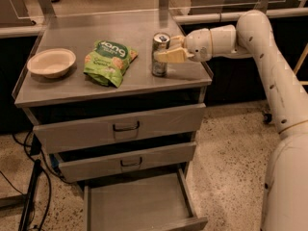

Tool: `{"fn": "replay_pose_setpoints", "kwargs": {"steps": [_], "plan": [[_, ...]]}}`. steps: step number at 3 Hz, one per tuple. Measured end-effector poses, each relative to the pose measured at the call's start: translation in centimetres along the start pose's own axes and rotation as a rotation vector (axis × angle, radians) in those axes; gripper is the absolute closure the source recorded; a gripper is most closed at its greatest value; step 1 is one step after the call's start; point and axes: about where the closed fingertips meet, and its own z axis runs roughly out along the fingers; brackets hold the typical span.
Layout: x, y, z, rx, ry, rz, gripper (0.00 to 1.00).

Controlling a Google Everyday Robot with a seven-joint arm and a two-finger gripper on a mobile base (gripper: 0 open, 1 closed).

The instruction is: Pick redbull can from bottom drawer and place on counter

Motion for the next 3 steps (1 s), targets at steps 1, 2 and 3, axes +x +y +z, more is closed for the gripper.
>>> {"fn": "replay_pose_setpoints", "kwargs": {"steps": [1,2,3], "plan": [[-0.16,-0.06,0.08,-0.009,-0.012,0.007,0.97],[-0.16,-0.06,0.08,-0.009,-0.012,0.007,0.74],[-0.16,-0.06,0.08,-0.009,-0.012,0.007,0.51]]}}
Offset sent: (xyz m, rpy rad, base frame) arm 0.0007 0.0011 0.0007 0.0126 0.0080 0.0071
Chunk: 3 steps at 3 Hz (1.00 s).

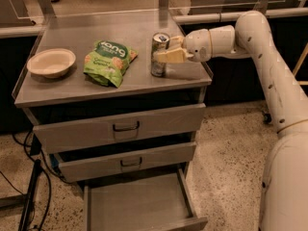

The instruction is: Pick redbull can from bottom drawer and place on counter

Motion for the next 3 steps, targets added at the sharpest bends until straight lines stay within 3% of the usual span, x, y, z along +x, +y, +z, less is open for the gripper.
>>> {"fn": "replay_pose_setpoints", "kwargs": {"steps": [2,3], "plan": [[0.0,0.0,0.01,0.0,0.0,0.0,0.0],[0.0,0.0,0.01,0.0,0.0,0.0,0.0]]}}
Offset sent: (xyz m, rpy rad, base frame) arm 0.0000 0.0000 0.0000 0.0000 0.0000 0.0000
